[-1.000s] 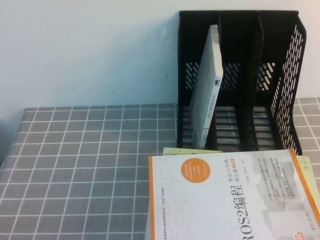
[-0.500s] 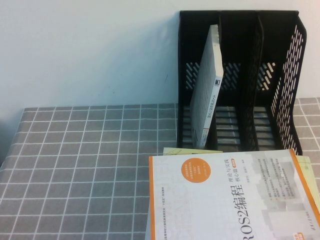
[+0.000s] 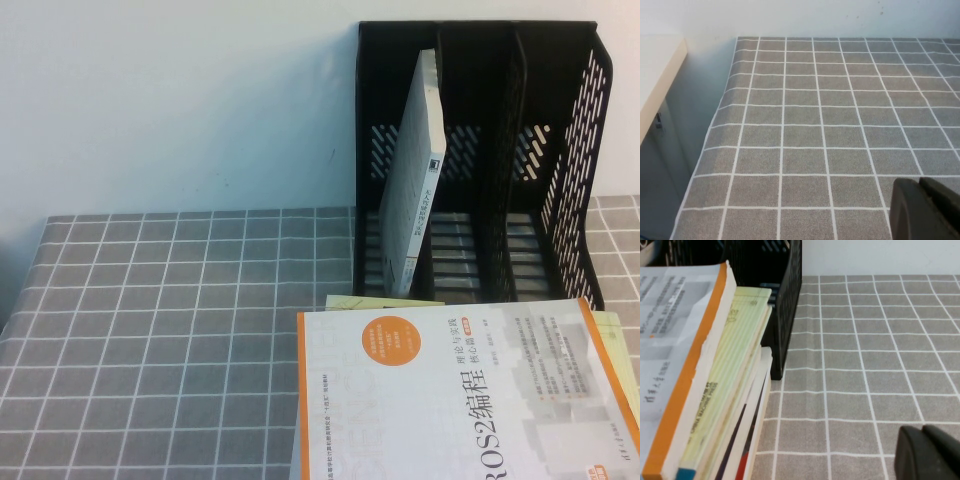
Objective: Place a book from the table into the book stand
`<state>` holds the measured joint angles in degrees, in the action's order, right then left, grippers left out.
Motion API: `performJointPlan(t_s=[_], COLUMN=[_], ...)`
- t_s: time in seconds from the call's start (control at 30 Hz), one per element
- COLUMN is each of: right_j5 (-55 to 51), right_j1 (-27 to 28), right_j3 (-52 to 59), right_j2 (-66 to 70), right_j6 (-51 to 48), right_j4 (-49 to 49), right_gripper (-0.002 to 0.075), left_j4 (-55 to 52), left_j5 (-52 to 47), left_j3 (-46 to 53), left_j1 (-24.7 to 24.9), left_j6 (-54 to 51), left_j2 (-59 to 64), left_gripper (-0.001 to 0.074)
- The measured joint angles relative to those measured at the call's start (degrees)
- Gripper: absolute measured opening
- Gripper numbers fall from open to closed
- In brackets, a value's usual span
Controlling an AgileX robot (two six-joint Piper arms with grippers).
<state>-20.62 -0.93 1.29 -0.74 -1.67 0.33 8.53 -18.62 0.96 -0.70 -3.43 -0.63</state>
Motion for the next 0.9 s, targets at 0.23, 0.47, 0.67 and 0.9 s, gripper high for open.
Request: performJointPlan(t_s=[0.23, 0.47, 0.67, 0.9], right_j5=[0.0, 0.0, 0.0, 0.0], right_j1=[0.0, 0.0, 0.0, 0.0], right_j3=[0.0, 0.0, 0.0, 0.0], right_j2=[0.0, 0.0, 0.0, 0.0], right_j6=[0.0, 0.0, 0.0, 0.0], right_j4=[0.0, 0.0, 0.0, 0.0], right_gripper=[-0.0003, -0.0003, -0.0003, -0.0003], left_j4=[0.0, 0.0, 0.0, 0.0], left_j5=[0.0, 0.0, 0.0, 0.0], left_j3=[0.0, 0.0, 0.0, 0.0], left_j1=[0.0, 0.0, 0.0, 0.0], left_j6=[-0.2, -0.2, -0.5, -0.6], left_j2=[0.0, 0.0, 0.0, 0.0], left_gripper=[-0.0003, -0.0003, -0.0003, -0.0003])
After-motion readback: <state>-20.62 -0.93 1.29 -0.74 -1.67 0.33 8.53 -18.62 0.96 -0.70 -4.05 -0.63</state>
